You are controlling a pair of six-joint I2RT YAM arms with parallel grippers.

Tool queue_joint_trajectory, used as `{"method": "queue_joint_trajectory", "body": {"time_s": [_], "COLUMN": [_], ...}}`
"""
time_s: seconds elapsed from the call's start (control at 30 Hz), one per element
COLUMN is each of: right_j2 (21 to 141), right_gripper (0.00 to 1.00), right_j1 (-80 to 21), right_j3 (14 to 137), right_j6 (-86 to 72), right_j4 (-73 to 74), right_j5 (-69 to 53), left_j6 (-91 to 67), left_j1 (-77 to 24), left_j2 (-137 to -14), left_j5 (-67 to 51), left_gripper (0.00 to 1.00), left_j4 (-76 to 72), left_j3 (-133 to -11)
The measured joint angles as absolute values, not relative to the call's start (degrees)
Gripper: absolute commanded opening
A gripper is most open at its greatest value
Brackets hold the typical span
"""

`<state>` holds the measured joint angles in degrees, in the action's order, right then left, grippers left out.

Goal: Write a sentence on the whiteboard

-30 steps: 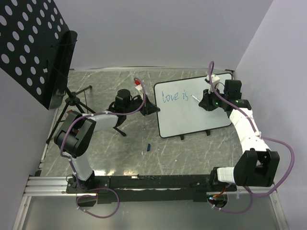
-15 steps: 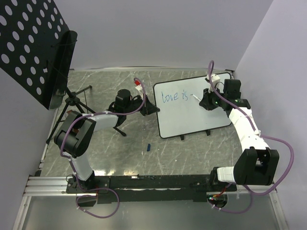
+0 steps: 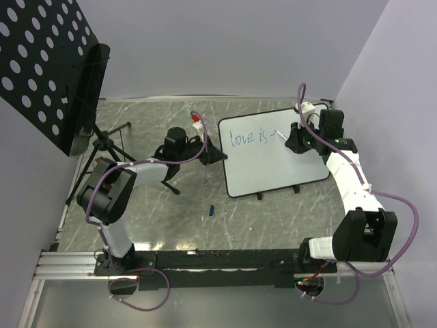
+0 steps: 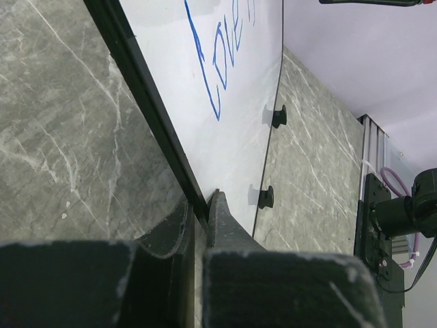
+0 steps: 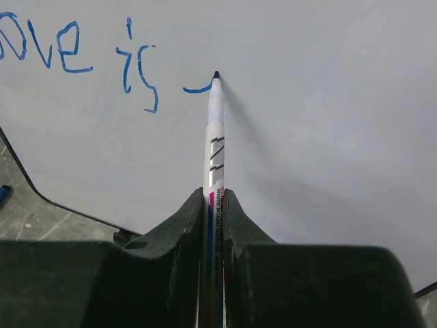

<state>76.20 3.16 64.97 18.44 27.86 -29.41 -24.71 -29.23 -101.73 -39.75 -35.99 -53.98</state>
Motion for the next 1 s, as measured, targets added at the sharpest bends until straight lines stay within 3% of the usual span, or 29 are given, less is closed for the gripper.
{"method": "queue_joint_trajectory", "body": {"time_s": [1.0], "right_j2": [76.7], "right_gripper": [0.00], "right_j1": [2.4], "right_j3": [65.4], "right_j6": [20.8], "right_j4": [30.1], "right_j5": [-32.4], "left_j6": [-24.7], "left_j1": [-29.3], "left_j2": [-101.7], "left_j5": [-39.7], "left_gripper": [0.01], "left_j4": [-36.0], "left_j3": [-54.0]}}
